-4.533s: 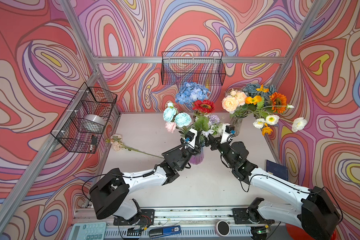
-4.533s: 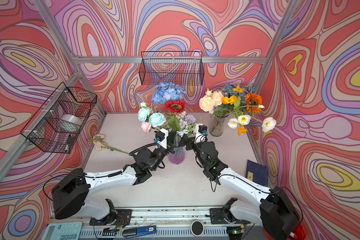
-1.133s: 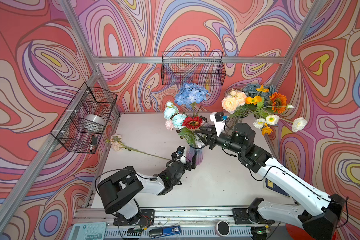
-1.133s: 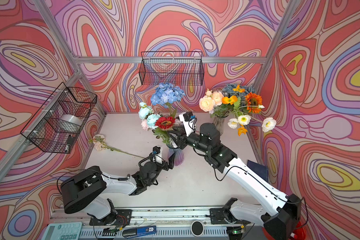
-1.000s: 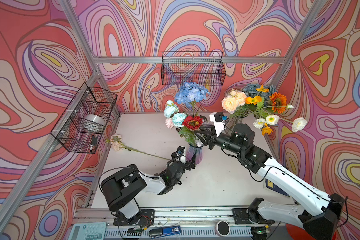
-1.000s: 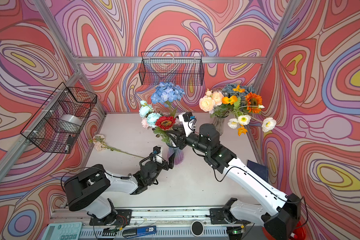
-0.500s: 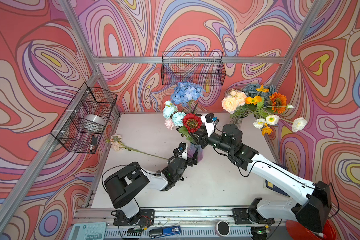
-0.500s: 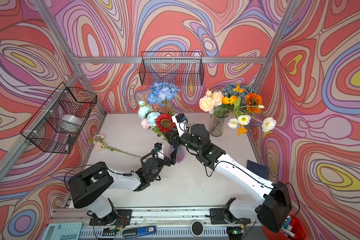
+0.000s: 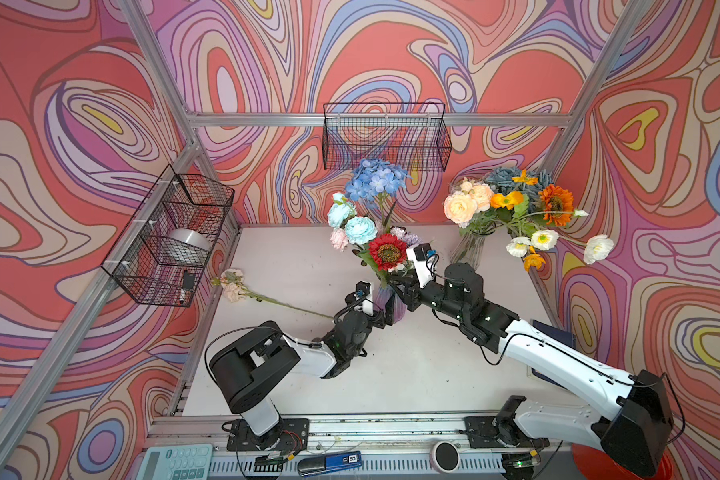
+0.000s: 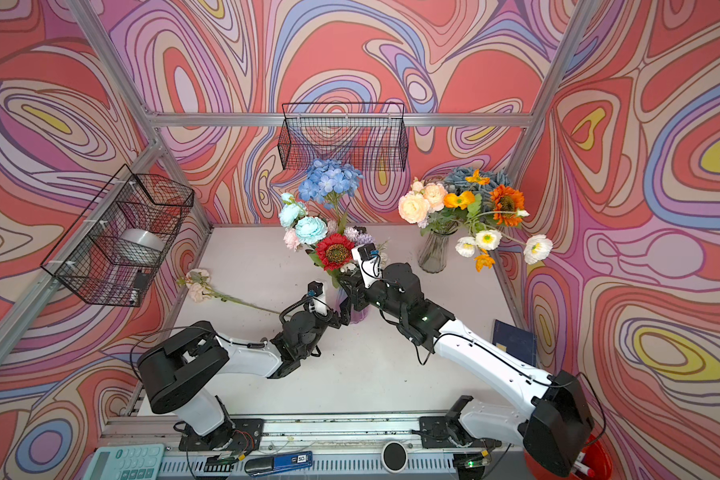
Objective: Arrange the flowers into the vase
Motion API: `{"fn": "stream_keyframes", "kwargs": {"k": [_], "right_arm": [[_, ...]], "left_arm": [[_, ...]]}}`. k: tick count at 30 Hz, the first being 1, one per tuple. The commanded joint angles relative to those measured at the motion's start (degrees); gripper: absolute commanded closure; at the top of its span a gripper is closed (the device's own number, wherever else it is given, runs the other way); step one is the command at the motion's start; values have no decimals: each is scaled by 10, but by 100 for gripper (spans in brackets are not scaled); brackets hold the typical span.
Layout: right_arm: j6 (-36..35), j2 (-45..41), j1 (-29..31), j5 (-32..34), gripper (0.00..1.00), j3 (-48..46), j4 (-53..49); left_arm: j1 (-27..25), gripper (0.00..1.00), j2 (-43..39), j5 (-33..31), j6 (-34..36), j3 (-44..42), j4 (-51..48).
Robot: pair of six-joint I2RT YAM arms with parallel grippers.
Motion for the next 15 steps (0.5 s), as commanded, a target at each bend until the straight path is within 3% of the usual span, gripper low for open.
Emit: {"fn": "stream_keyframes", "kwargs": {"k": [1, 6, 15], "right_arm": [[0, -16, 2, 35, 71, -15, -14], [2, -24, 2, 23, 70, -3, -25], [-4, -65, 2, 30, 67, -2, 12]], "left_arm": [[5, 5, -5, 7, 0, 12, 21], [5, 5, -51, 19, -20, -1, -19], [5, 5, -197, 35, -70, -71, -187]]}}
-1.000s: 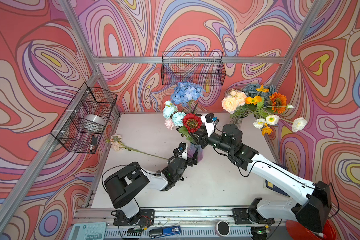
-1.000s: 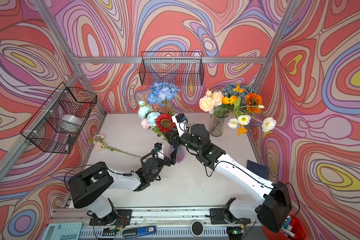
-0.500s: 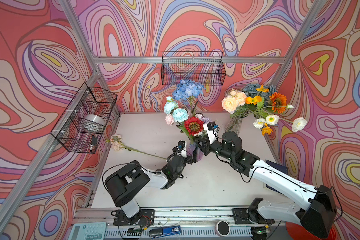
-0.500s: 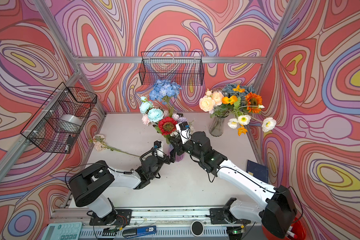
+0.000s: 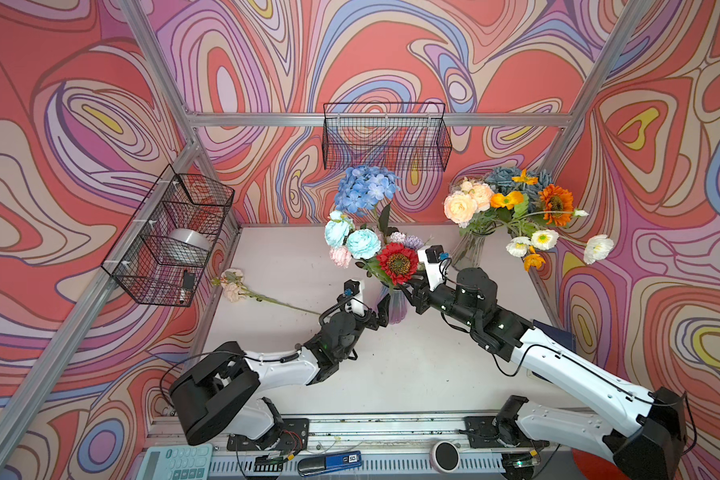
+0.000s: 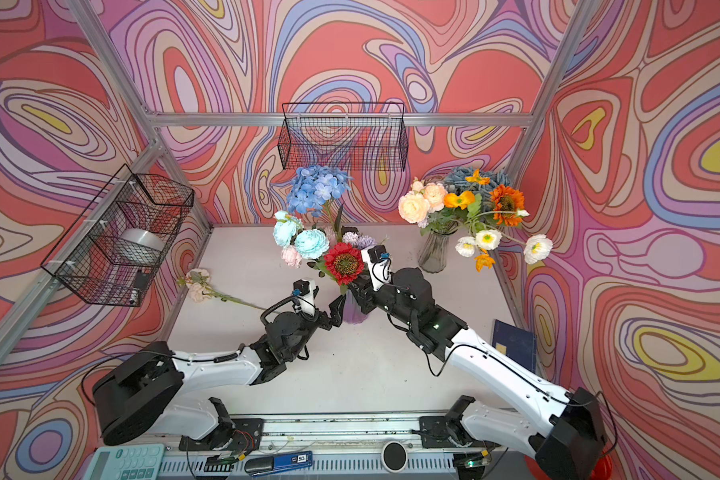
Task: Arrange the flowers into the vase
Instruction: 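Move the left gripper to the pale pink rose stem while right draws back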
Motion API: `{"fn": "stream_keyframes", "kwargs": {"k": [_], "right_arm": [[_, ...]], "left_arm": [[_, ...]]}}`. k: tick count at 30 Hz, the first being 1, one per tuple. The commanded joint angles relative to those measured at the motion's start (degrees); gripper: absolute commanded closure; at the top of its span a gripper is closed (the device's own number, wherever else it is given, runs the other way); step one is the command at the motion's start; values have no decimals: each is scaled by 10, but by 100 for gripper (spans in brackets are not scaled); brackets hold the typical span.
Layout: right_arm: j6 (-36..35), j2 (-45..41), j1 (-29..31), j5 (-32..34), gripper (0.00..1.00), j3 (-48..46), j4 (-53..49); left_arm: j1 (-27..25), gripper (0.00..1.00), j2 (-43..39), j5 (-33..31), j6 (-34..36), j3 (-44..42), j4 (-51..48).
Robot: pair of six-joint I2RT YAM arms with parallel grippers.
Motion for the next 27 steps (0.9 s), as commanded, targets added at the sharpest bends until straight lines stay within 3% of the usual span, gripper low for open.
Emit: {"fn": "stream_keyframes", "kwargs": {"k": [1, 11, 15, 21, 27], "right_arm": [[-8, 1, 2, 18, 67, 7, 26], [-14, 54, 2, 3, 68, -1, 114], [-15, 64, 1, 3, 71, 0, 126], [-22, 66, 2, 10, 88, -4, 98], [-23, 56, 2, 31, 91, -31, 68]], "left_arm": [[3, 5, -46, -1, -26, -31, -86], [15, 0, -202, -121, -37, -89, -239], [67, 0, -257, -105, -92, -115, -287], [158, 0, -352, -75, -150, -145, -354], [251, 0, -378, -17, -189, -136, -429]]}}
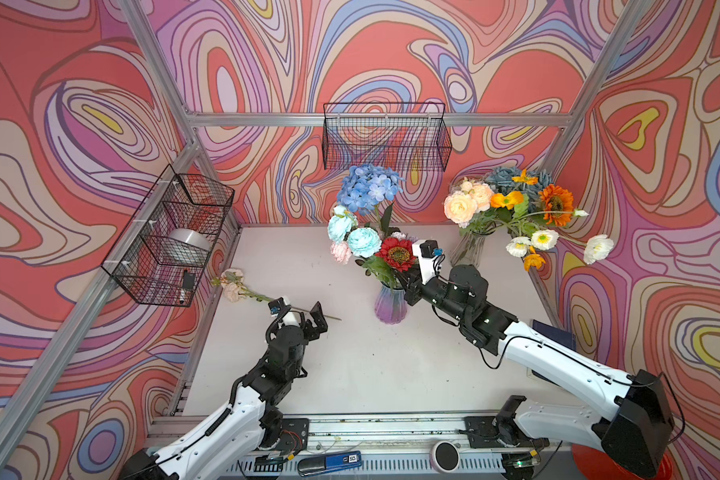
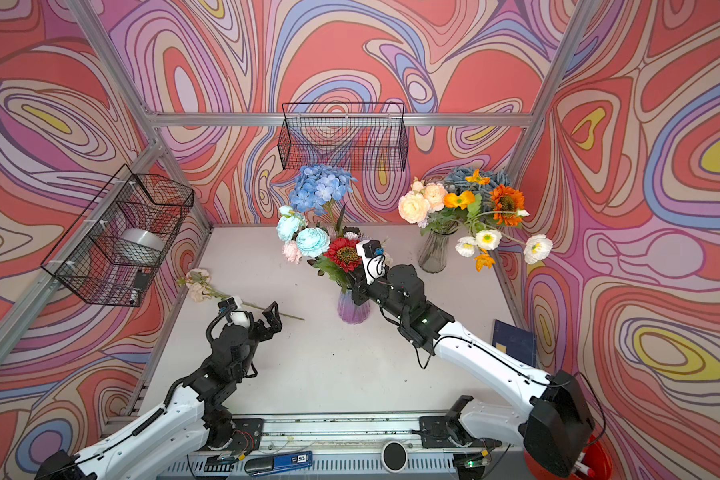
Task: Arrange the flowers into the vase
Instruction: 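Move the left gripper to the pale pink rose stem while right draws back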
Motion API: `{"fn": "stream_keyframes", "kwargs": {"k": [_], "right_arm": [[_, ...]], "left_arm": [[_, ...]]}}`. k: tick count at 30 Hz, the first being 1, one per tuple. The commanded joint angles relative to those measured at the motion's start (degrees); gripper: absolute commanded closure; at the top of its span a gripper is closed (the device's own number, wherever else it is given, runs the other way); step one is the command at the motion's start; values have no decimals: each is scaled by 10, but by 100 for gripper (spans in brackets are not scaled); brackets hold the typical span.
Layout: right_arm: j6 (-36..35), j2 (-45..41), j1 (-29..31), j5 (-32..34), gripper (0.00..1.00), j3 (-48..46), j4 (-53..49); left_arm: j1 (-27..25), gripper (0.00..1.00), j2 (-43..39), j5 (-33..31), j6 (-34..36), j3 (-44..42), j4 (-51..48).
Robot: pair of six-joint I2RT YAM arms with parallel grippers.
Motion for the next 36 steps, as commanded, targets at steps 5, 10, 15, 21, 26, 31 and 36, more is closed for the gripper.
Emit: {"fn": "stream_keyframes", "kwargs": {"k": [5, 10, 15, 21, 26, 31, 36], "right_arm": [[5, -10, 2, 18, 88, -40, -43], [6, -26, 1, 15, 76, -31, -56], [17, -57, 2, 5, 54, -22, -85], [31, -107, 2, -4, 35, -39, -120], [38, -156, 2, 12, 15, -76, -132], [32, -195, 2, 37, 2, -104, -145], [20, -210, 2, 40, 1, -117, -172]], "left_arm": [[153, 0, 35, 151, -94, 19, -83], [216, 0, 103, 210, -113, 62, -102], [255, 0, 170, 221, -130, 111, -121], [303, 8, 275, 233, -154, 184, -133], [315, 18, 366, 245, -168, 246, -168], [315, 27, 430, 220, -172, 281, -178], [316, 32, 487, 199, -173, 314, -190]]}}
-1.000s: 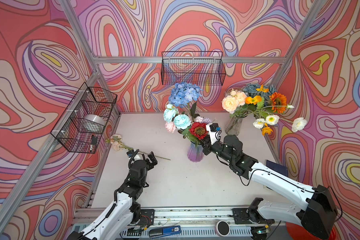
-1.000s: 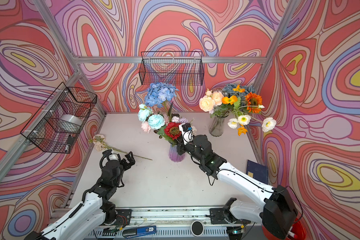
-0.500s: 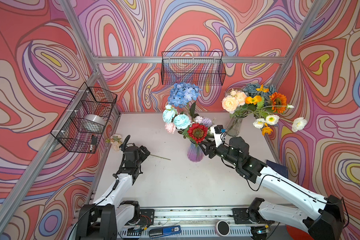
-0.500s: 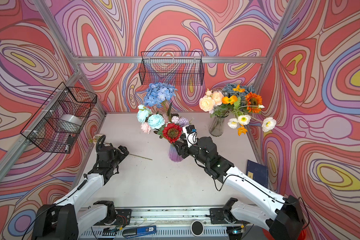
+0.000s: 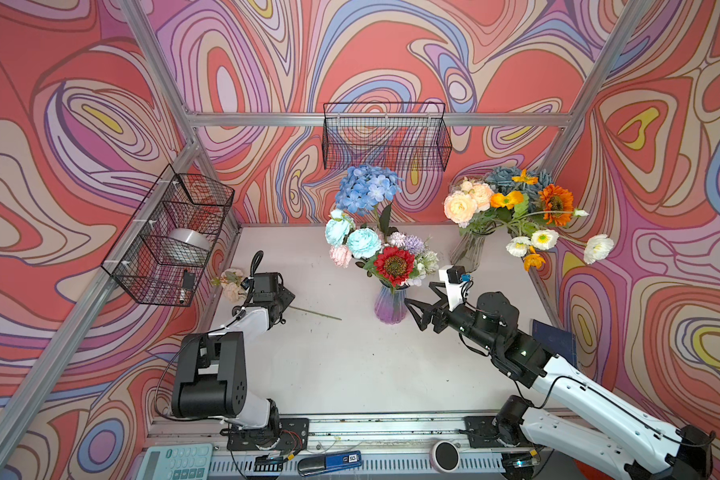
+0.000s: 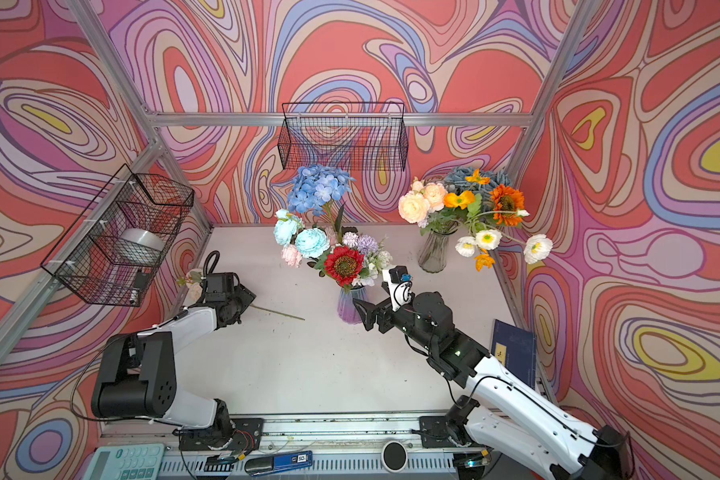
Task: Arrange the flowers into the vase
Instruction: 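Close the left gripper on the pale pink rose stem, then lift the pale pink rose upright with left toward the vase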
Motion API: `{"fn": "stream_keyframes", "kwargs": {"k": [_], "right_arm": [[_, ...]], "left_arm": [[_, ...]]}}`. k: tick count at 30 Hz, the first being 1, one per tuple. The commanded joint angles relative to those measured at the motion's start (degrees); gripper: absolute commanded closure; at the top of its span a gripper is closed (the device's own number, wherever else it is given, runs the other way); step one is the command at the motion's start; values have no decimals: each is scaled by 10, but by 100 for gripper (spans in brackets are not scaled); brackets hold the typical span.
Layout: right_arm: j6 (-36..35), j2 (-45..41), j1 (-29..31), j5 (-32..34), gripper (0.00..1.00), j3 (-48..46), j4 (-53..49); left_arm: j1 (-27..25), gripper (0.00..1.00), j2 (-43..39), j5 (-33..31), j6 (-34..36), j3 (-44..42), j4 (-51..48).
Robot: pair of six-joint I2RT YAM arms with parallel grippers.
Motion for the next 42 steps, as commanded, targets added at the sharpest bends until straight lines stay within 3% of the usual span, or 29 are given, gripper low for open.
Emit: {"fn": "stream_keyframes", "kwargs": {"k": [1, 8, 14, 22, 28, 35, 42], "right_arm": [[-12, -12, 1, 17, 1, -12, -29], [-15, -31, 1, 38, 2, -25, -39], [-18, -44, 2, 53, 1, -22, -51], [-26, -54, 2, 65, 2, -22, -54], [-32, -55, 2, 73, 1, -38, -47], [-49, -49, 2, 91, 2, -54, -36], [-75, -20, 2, 70, 2, -74, 9]], "left_arm": [[5, 33, 33, -26, -12, 30, -29], [14, 43, 102, -29, -6, 79, -28], [17, 61, 145, -18, -7, 99, -32], [19, 69, 164, -13, -18, 94, -29], [18, 100, 173, -1, -9, 106, -33], [18, 100, 152, 24, -14, 102, -17], [-4, 100, 51, 37, -9, 81, 4]]}}
